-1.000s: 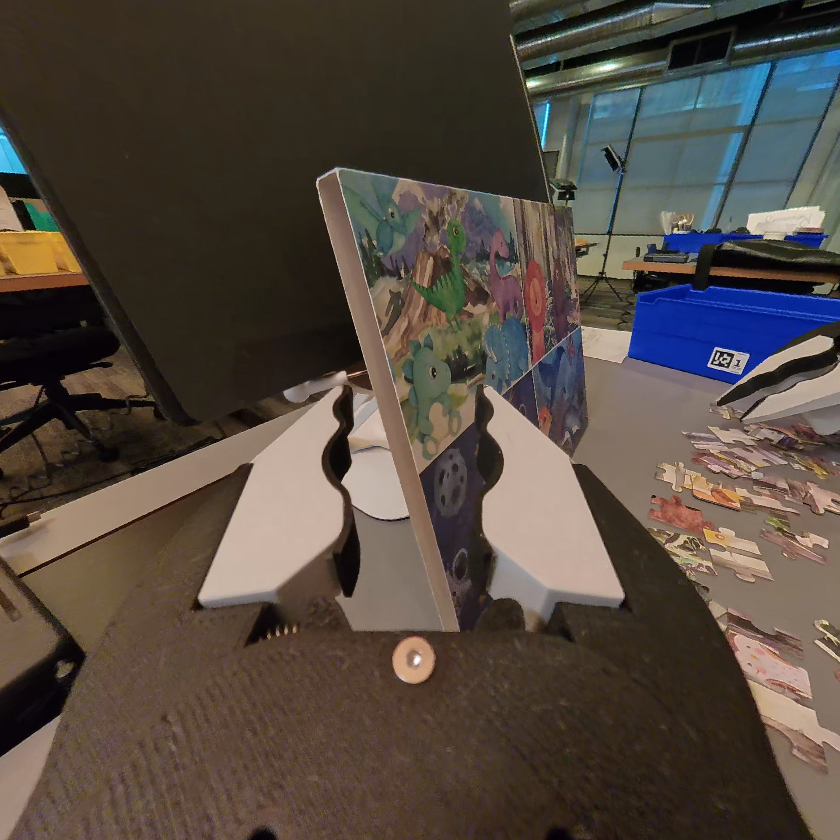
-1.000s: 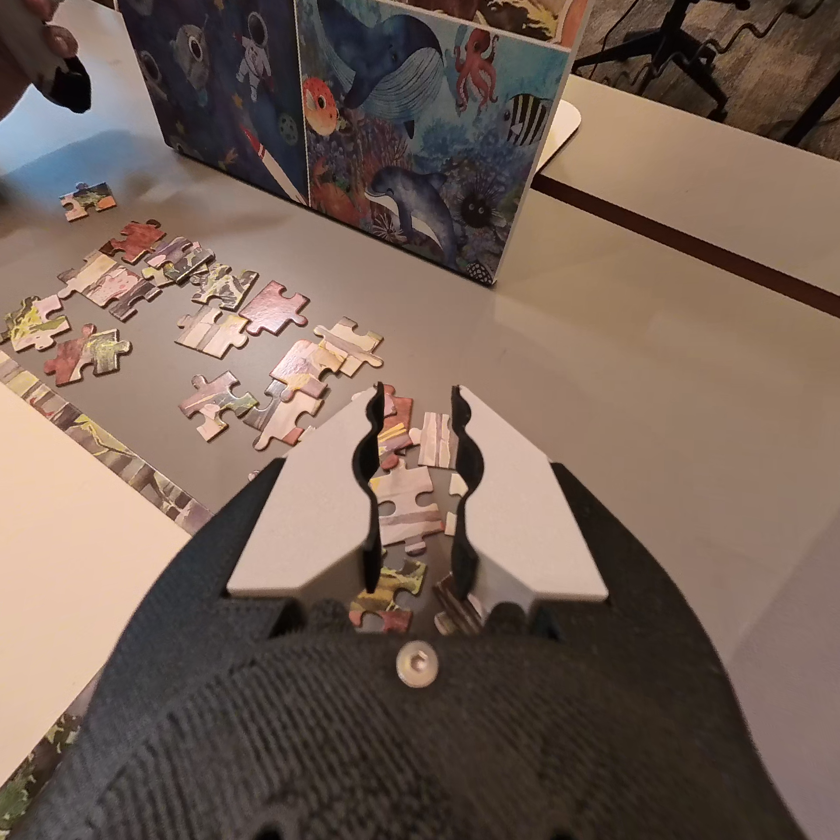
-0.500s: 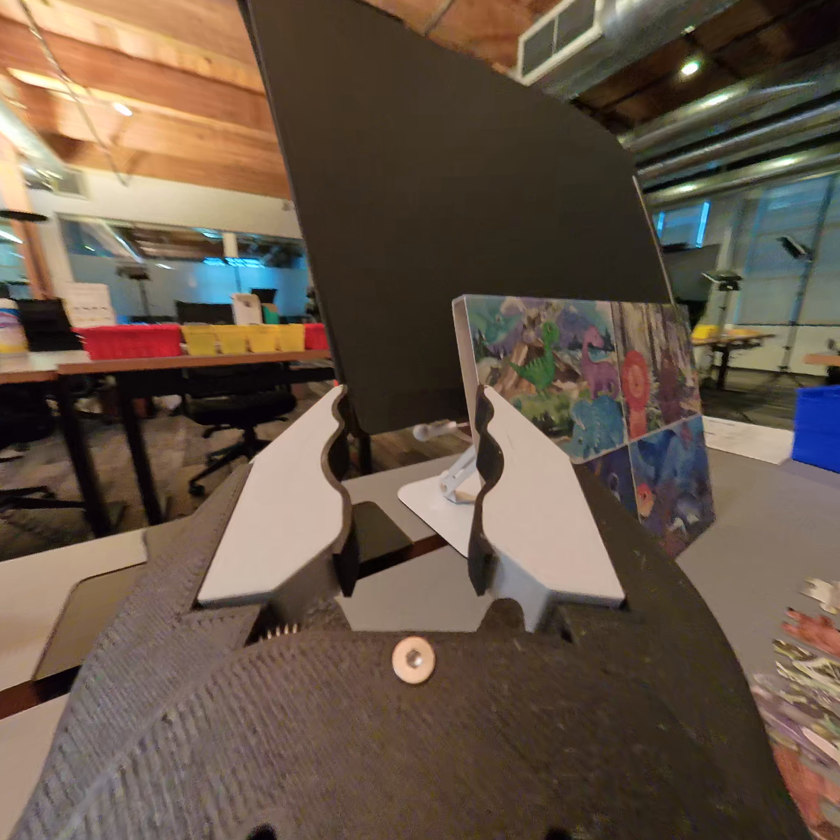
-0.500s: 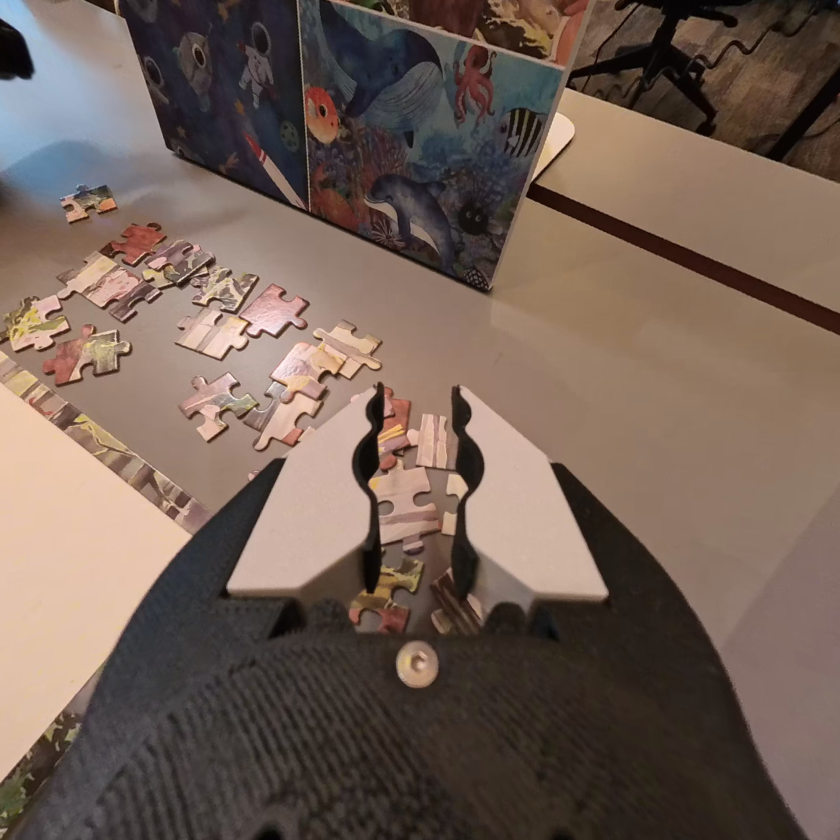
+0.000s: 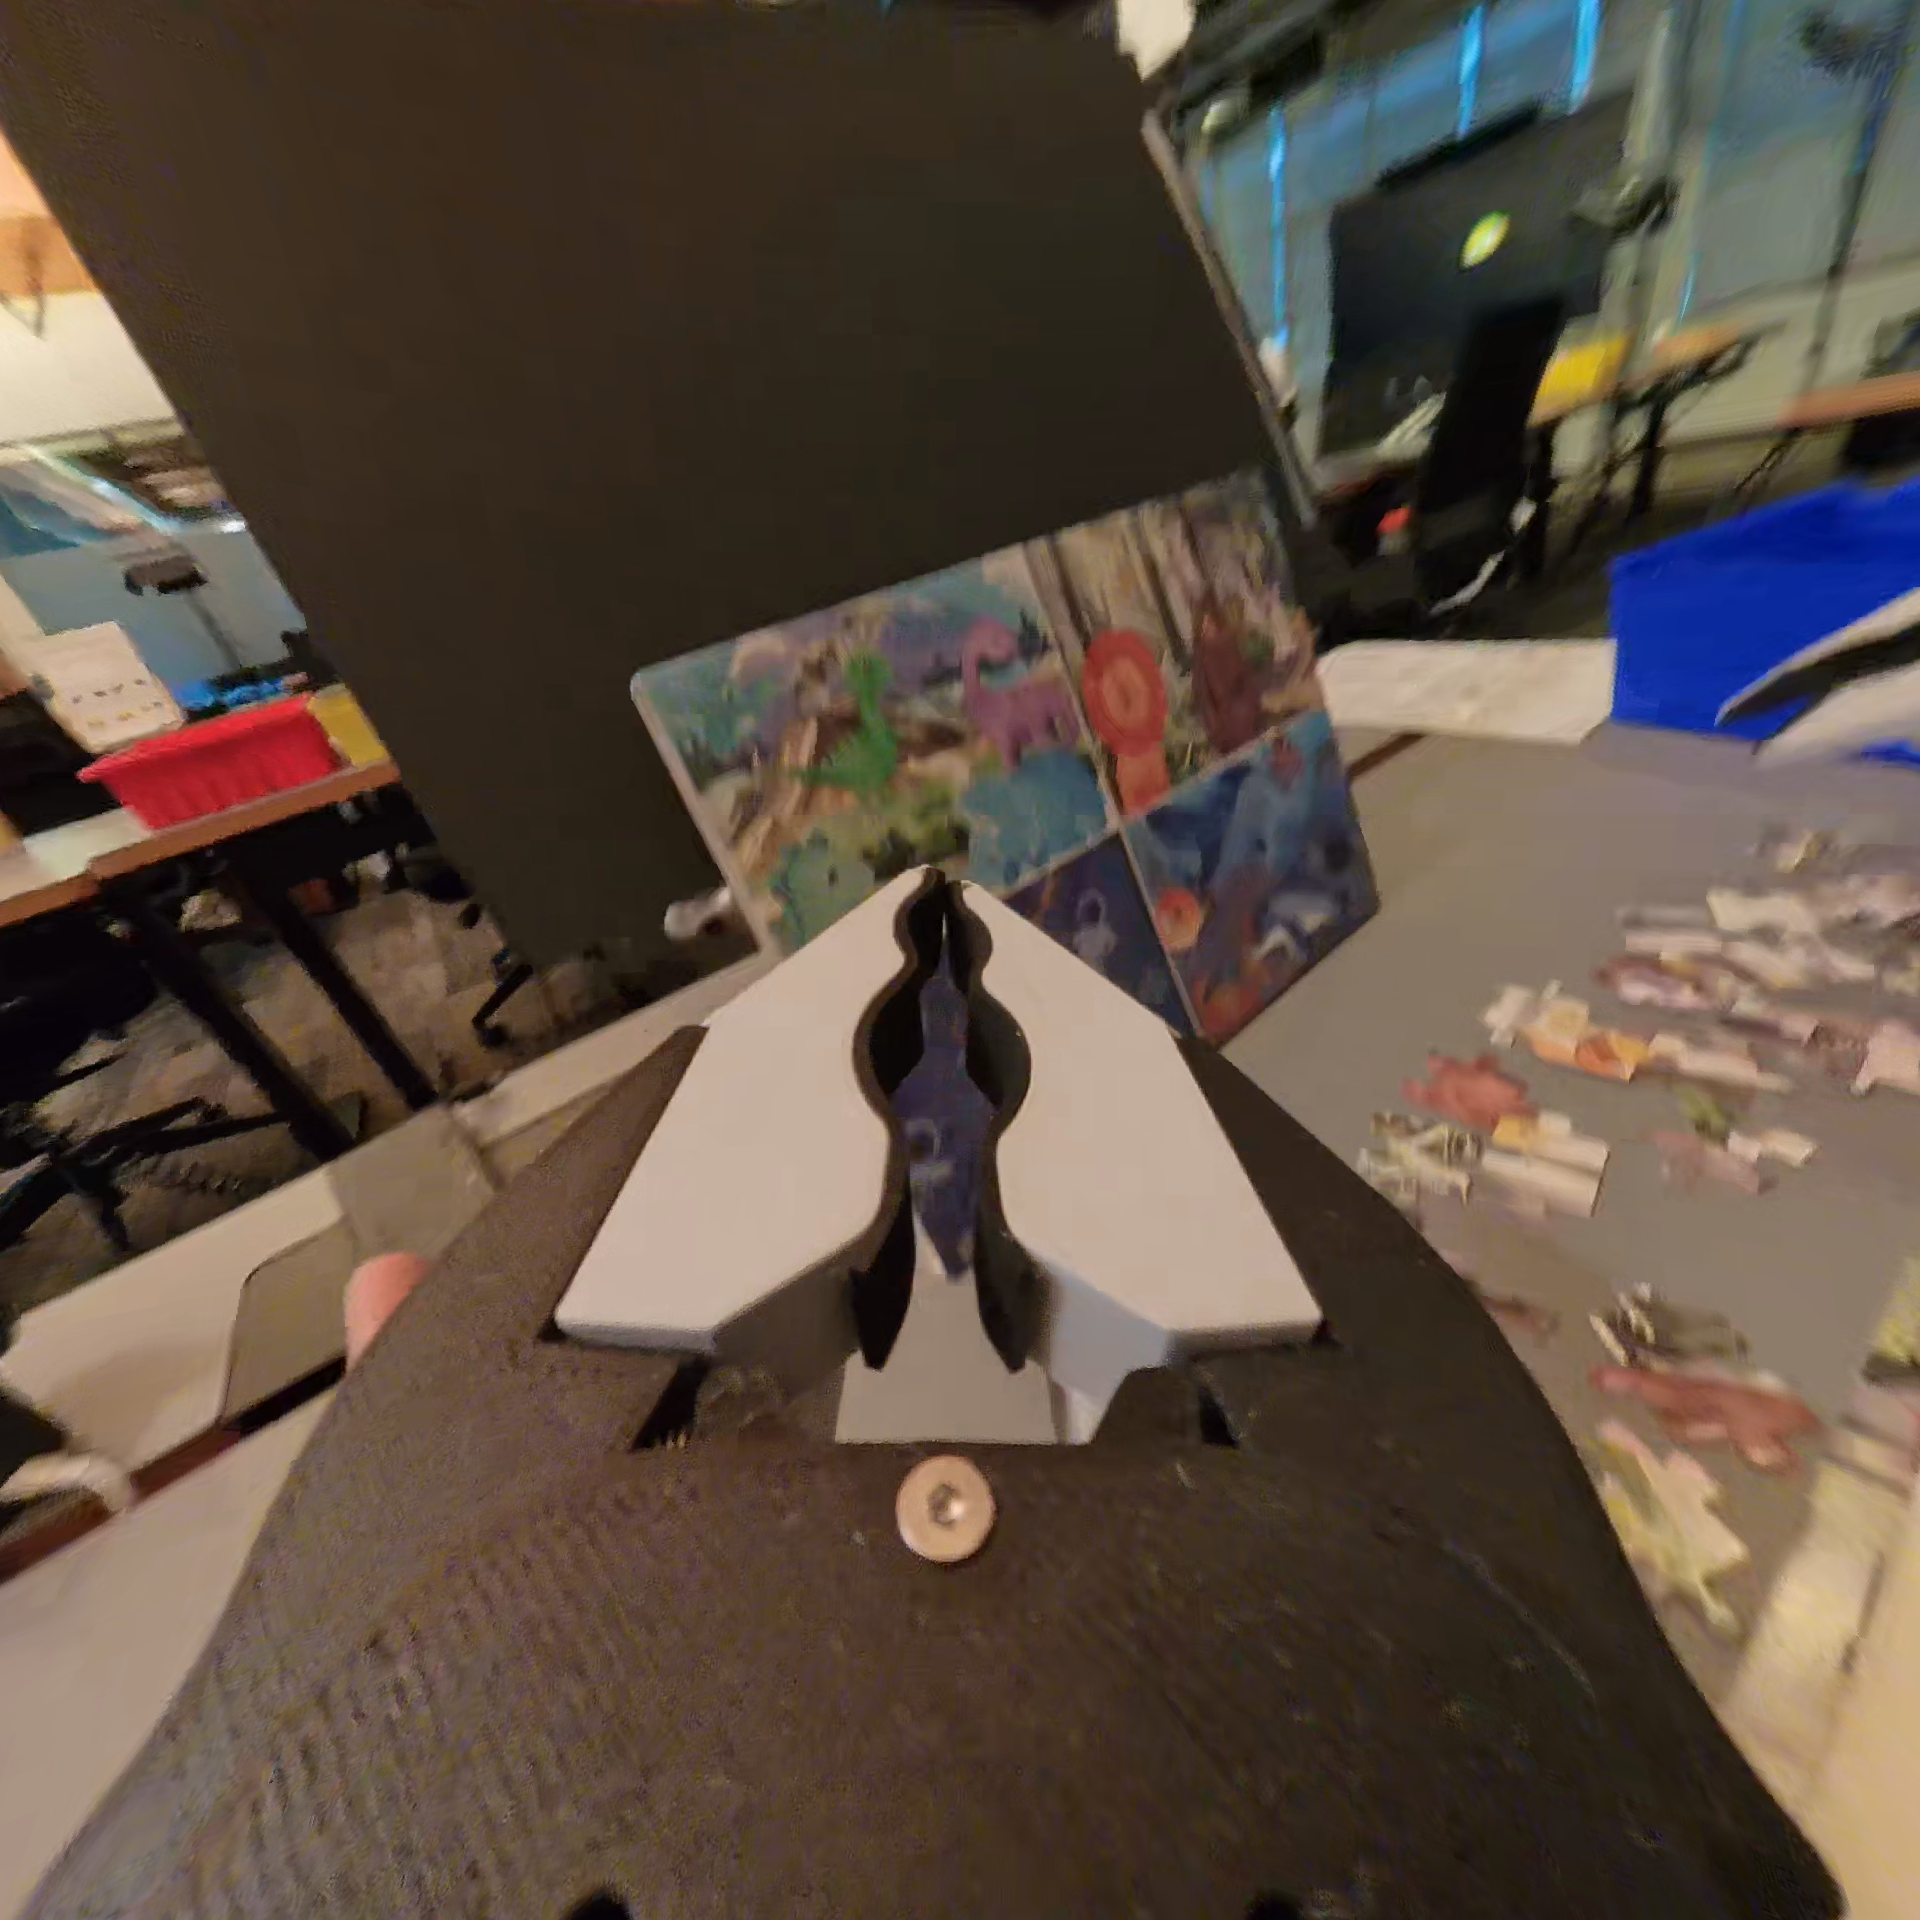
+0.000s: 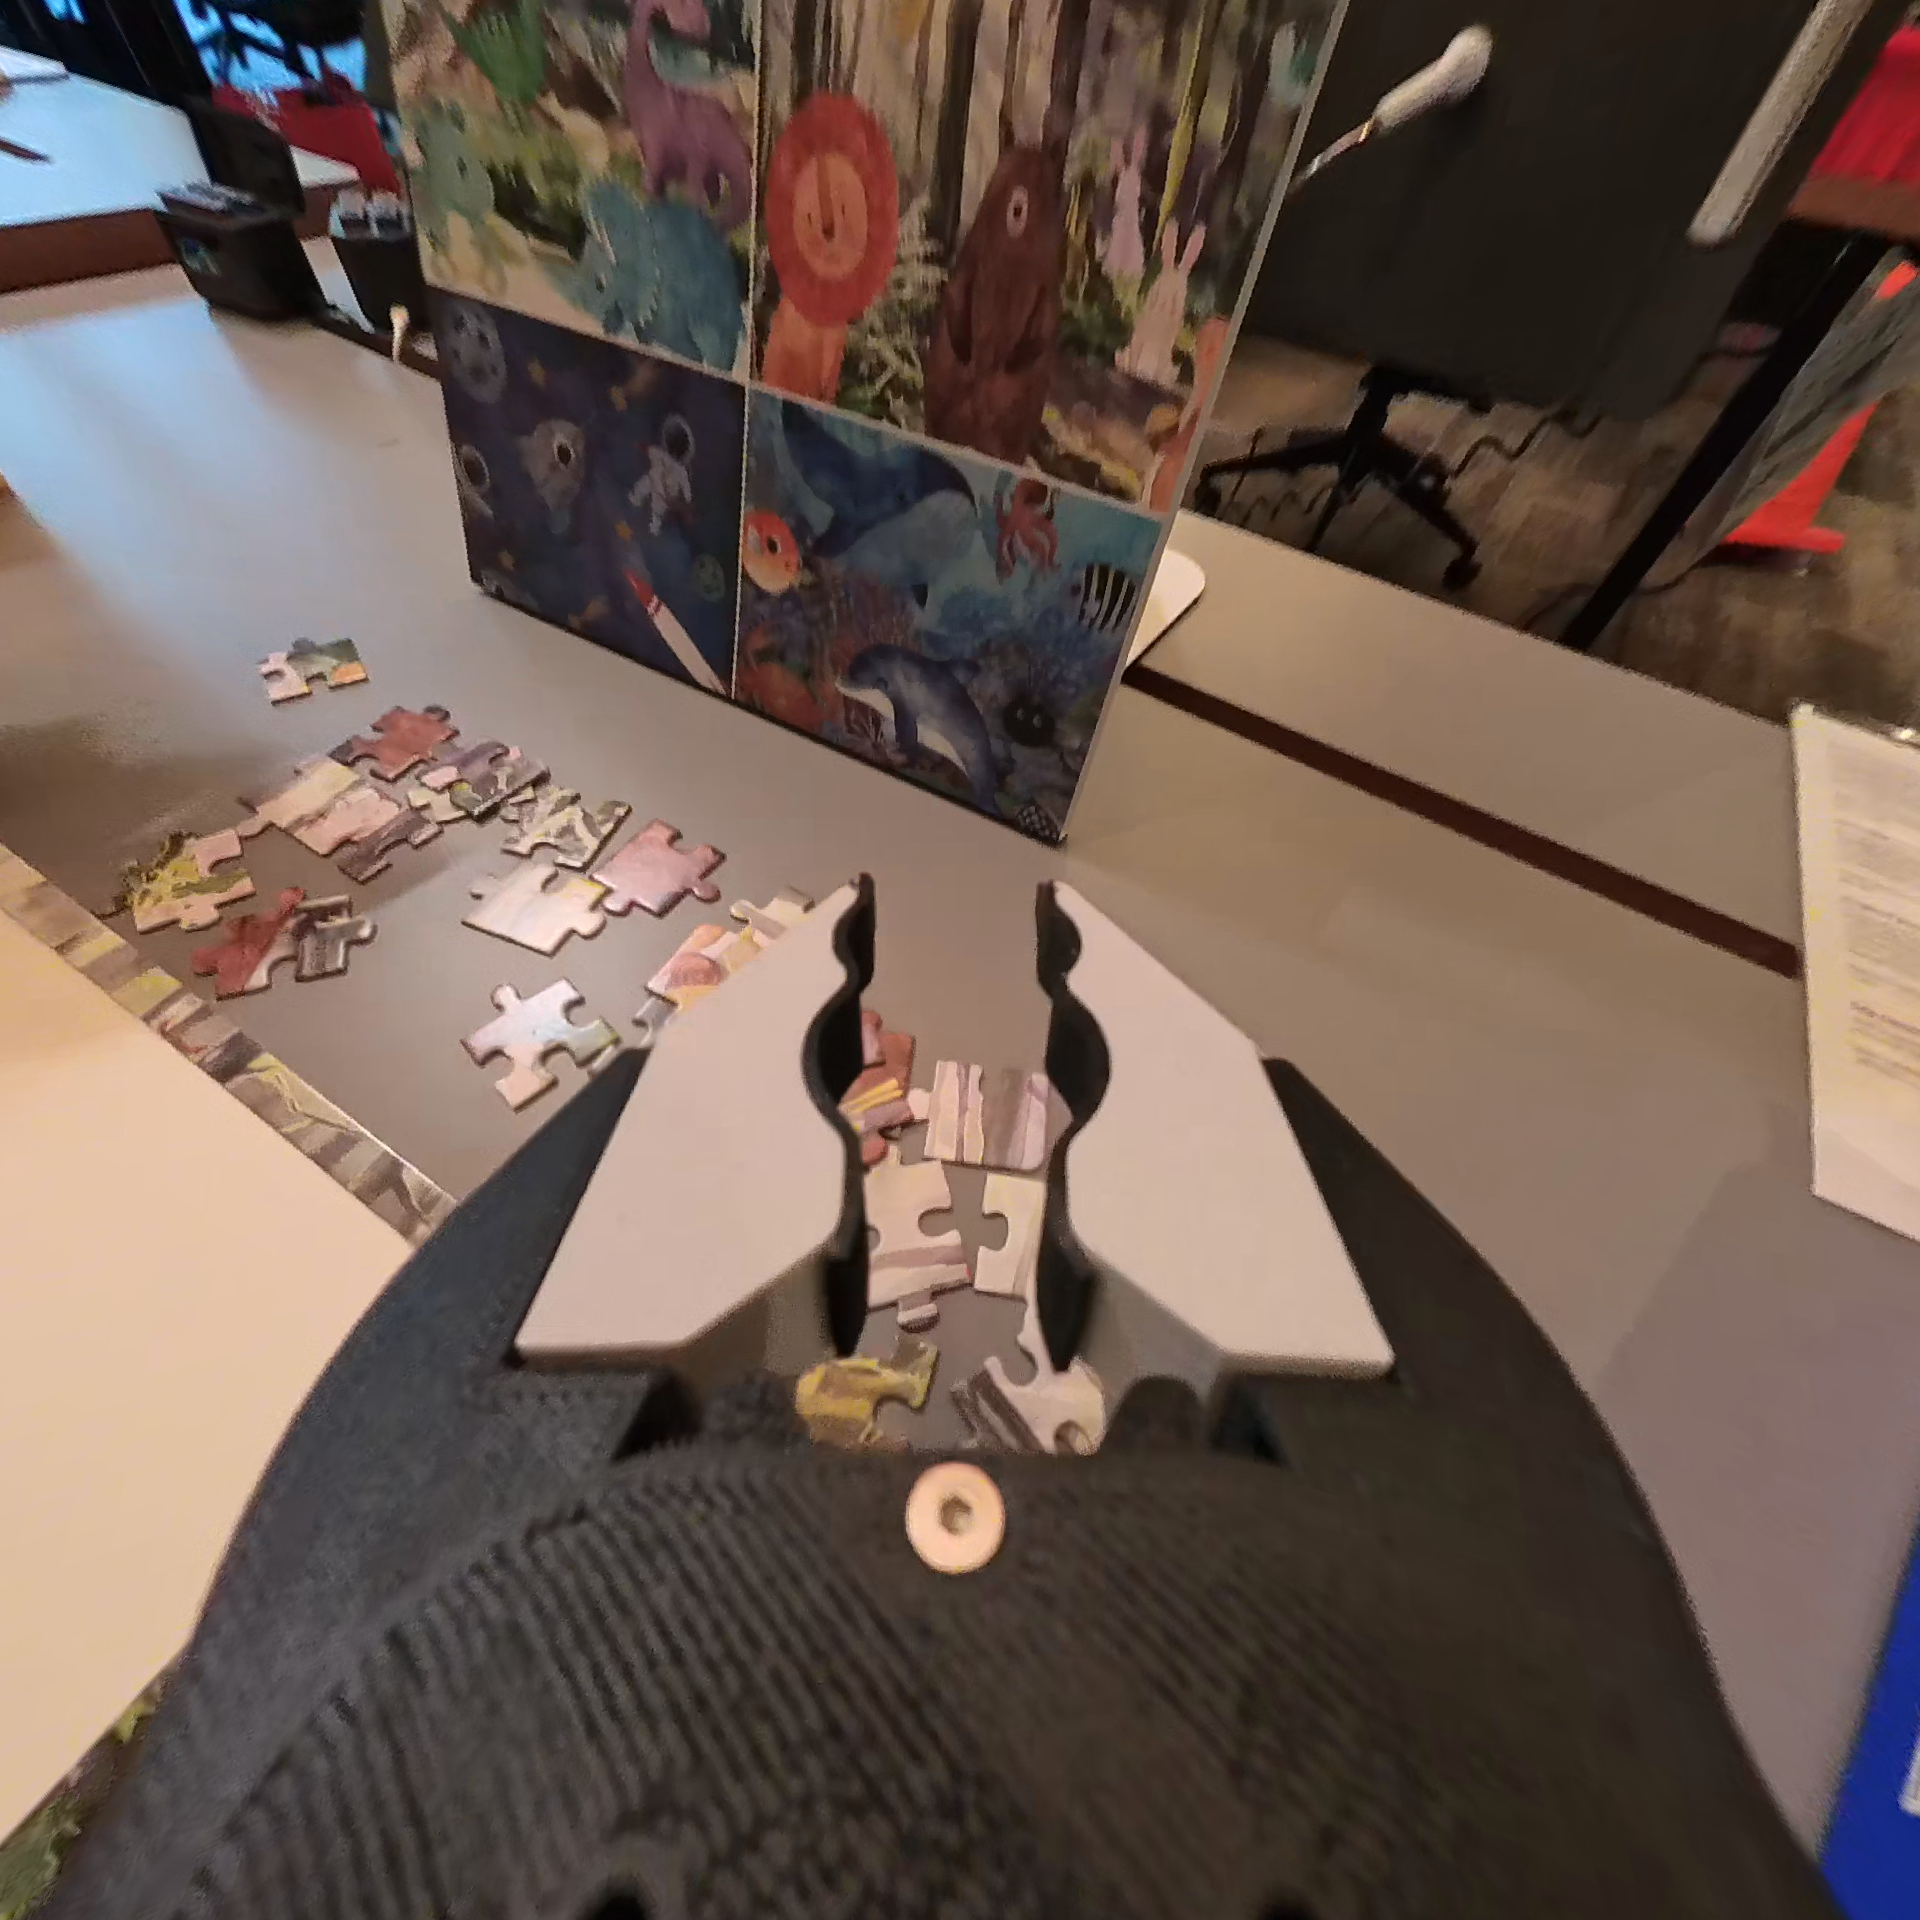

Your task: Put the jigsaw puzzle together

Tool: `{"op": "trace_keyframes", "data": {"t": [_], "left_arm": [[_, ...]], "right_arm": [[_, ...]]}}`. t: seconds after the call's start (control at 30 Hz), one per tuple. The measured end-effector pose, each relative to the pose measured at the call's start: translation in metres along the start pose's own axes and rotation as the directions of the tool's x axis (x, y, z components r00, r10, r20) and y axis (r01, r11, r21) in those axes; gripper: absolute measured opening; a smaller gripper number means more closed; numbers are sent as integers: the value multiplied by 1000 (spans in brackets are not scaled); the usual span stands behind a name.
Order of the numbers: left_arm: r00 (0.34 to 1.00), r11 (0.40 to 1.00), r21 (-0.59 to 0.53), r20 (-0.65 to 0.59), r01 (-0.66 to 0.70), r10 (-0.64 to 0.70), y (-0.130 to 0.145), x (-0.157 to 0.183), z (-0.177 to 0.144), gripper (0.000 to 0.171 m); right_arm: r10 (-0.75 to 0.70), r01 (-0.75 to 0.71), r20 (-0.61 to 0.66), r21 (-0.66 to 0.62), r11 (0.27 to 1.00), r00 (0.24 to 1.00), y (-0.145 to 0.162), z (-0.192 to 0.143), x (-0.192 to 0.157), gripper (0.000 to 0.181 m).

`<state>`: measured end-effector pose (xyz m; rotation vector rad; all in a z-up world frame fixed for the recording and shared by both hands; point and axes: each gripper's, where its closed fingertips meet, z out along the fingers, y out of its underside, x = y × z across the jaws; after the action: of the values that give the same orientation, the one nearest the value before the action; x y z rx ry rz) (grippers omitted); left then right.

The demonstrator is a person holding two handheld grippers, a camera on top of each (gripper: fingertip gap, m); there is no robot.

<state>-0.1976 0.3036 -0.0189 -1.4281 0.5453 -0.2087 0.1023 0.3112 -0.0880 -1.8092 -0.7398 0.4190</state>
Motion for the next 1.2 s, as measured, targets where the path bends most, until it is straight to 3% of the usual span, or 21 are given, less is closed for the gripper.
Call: {"op": "trace_keyframes", "data": {"t": [0.13, 0.27, 0.43, 0.6, 0.97, 1.2], "left_arm": [[999, 990, -133, -2, -48, 48, 34, 19, -25, 0], [988, 980, -193, 131, -54, 80, 52, 1, -40, 0], [987, 973, -230, 146, -28, 63, 65, -7, -41, 0], [986, 922, -383, 124, -58, 113, 98, -4, -38, 0], [960, 904, -398, 154, -155, 232, 103, -5, -38, 0], [974, 913, -378, 102, -151, 203, 104, 8, -34, 0]], "right_arm": [[-41, 43, -27, 60, 997, 999, -11, -5, -2, 34], [-102, 106, -52, 73, 992, 993, -12, -3, -7, 40], [-190, 200, -93, 106, 974, 977, -16, -2, -11, 47], [-203, 213, -102, 106, 971, 974, -16, -4, -9, 47], [-120, 145, -149, 171, 975, 982, -27, -22, 11, 43], [-90, 119, -151, 189, 975, 984, -27, -25, 17, 42]]}}
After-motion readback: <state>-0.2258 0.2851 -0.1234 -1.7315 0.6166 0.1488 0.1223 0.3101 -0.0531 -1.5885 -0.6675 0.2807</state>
